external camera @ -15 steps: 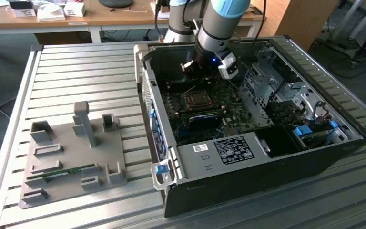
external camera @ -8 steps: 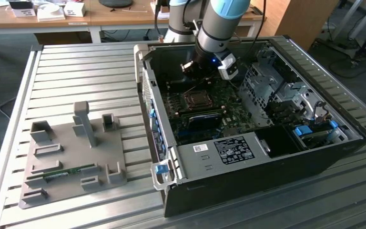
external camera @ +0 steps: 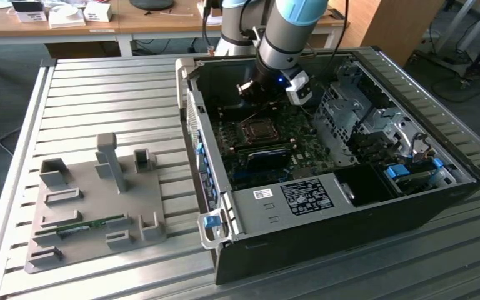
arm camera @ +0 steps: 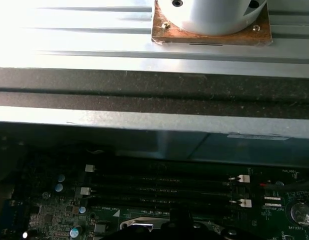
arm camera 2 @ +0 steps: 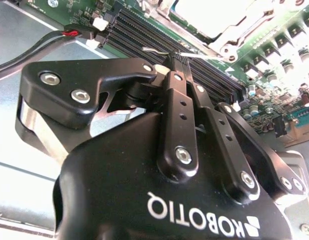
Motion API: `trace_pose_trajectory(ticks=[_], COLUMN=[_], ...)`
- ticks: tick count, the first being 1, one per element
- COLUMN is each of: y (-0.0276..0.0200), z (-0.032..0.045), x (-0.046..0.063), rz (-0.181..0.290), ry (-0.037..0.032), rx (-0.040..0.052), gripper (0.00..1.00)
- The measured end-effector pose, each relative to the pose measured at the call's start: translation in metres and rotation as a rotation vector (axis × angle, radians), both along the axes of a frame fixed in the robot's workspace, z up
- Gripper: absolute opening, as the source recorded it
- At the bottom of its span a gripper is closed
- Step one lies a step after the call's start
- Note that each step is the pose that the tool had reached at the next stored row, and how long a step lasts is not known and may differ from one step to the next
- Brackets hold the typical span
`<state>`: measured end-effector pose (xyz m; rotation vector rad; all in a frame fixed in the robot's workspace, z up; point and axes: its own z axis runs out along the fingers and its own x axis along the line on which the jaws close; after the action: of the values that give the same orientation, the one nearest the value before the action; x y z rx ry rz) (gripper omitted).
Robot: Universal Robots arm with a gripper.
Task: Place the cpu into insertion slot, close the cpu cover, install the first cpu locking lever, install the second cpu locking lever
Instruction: 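Install the first cpu locking lever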
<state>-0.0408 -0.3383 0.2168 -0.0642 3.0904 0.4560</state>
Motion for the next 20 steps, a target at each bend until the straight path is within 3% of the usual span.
trace_pose_trajectory(ticks=[20], y=[0.0], z=[-0.0018], x=[0.0002], rz=[0.045], ry=[-0.0001], rx=[0.0004], gripper=[0.11])
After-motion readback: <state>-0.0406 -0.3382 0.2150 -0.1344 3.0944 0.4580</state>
